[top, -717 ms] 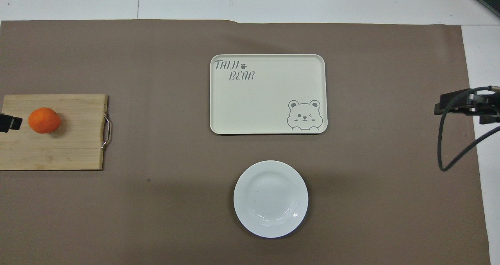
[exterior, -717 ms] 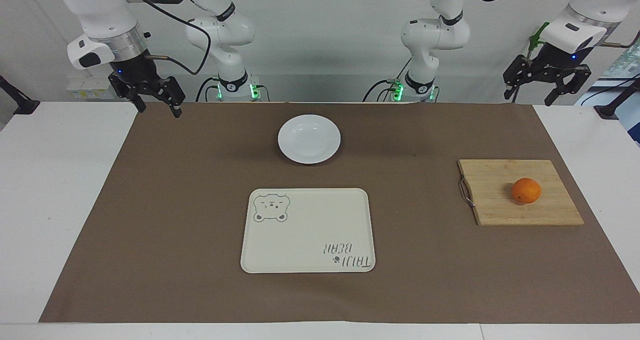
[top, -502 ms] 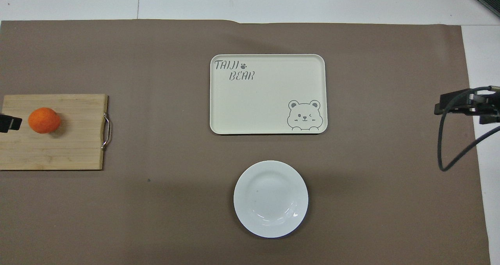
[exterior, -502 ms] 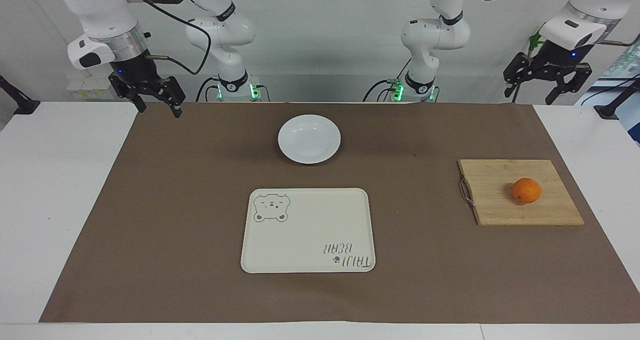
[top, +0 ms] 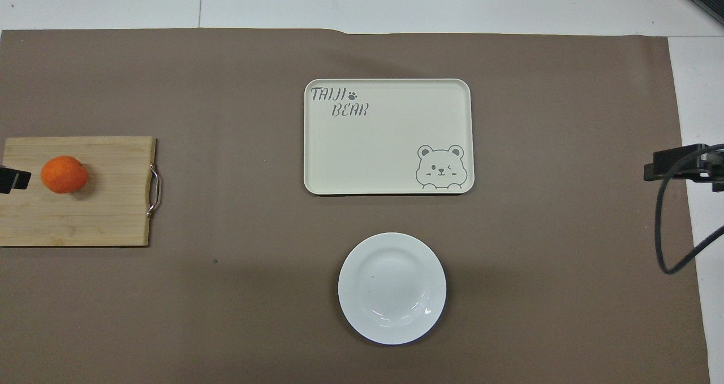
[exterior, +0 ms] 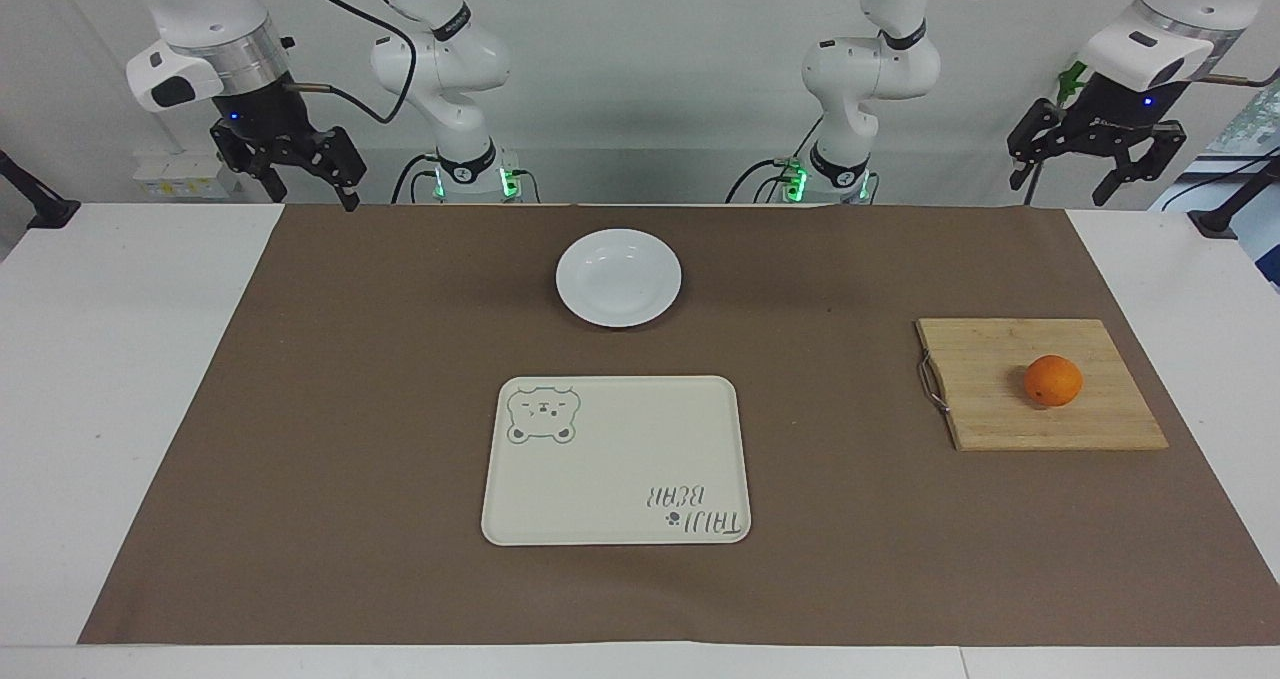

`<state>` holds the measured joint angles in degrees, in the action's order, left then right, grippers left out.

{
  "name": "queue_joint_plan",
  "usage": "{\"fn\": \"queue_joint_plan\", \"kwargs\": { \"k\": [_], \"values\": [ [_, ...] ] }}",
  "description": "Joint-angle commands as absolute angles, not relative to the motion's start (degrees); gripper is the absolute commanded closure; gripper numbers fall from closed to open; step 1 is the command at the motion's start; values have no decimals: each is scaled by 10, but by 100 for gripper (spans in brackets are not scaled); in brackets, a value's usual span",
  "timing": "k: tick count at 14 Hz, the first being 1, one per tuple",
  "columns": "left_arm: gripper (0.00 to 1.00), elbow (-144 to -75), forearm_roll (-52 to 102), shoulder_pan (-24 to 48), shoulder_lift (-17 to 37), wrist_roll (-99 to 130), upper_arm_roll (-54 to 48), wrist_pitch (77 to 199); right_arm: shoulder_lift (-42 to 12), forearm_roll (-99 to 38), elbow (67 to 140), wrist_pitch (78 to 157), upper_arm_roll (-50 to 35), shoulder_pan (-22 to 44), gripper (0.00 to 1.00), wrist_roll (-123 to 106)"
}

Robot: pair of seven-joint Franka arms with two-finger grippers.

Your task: Place orange and plate with both arms

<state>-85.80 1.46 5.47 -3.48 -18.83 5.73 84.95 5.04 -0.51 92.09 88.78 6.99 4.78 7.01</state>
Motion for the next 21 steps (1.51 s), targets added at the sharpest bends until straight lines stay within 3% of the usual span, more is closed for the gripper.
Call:
{"fn": "queue_joint_plan", "kwargs": {
  "k": [1,21],
  "values": [
    [0,-859,10,49,-40,-194,52,845,55,4,925,882,62,39,0,46],
    [0,-859,10,49,-40,-194,52,844,65,-3,937,877,62,38,0,44]
  ]
}}
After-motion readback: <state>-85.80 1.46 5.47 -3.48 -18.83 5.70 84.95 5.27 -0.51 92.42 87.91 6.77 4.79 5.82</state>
